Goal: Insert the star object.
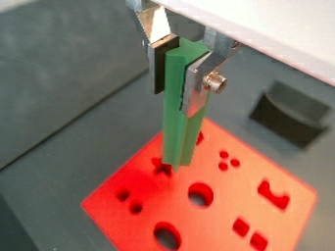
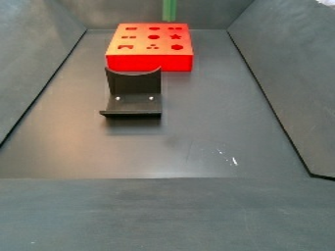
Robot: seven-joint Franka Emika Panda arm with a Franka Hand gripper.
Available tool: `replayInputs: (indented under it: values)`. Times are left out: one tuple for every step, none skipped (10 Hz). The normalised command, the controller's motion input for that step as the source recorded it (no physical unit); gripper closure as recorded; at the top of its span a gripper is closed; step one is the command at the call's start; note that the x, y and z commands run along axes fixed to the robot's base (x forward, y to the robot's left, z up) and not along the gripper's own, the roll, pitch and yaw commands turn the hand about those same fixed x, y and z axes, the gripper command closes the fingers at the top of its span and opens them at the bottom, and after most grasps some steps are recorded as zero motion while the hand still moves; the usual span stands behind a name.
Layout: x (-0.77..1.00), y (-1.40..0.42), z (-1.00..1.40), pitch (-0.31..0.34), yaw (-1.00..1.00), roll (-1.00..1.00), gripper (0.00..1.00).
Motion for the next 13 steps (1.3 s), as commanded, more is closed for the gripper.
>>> replayInputs:
  values:
    - [0.05, -0.19, -0.31, -0.01, -0.93, 0.09, 1.0]
    - [-0.01, 0.0, -0.08, 0.0, -1.0, 0.06, 1.0]
    - [0.0, 0.0, 0.0, 0.003, -1.0, 0.02, 1.0]
    - [0.0, 0.0, 0.01, 0.037, -1.0, 0.0, 1.0]
    - [0.0, 0.0, 0.0, 0.043, -1.0, 0.0, 1.0]
    - [-0.12, 0.08, -0.09, 0.004, -0.61, 0.0, 1.0]
    - [-0.17, 0.09, -0.19, 0.0, -0.14, 0.01, 1.0]
    - [-0.23, 0.37, -0.47, 0.0, -0.24, 0.0, 1.0]
    - [-0.22, 0.21, -0.31, 0.0, -0.34, -0.02, 1.0]
    - [-0.03, 0.0, -0.09, 0.006, -0.53, -0.02, 1.0]
    - [0.0, 0.0, 0.0, 0.049, -0.77, -0.08, 1.0]
    - [0.02, -0.05, 0.09, 0.116, -0.89, -0.2, 1.0]
    - [0.0, 0.0, 0.07, 0.061, -0.84, -0.21, 1.0]
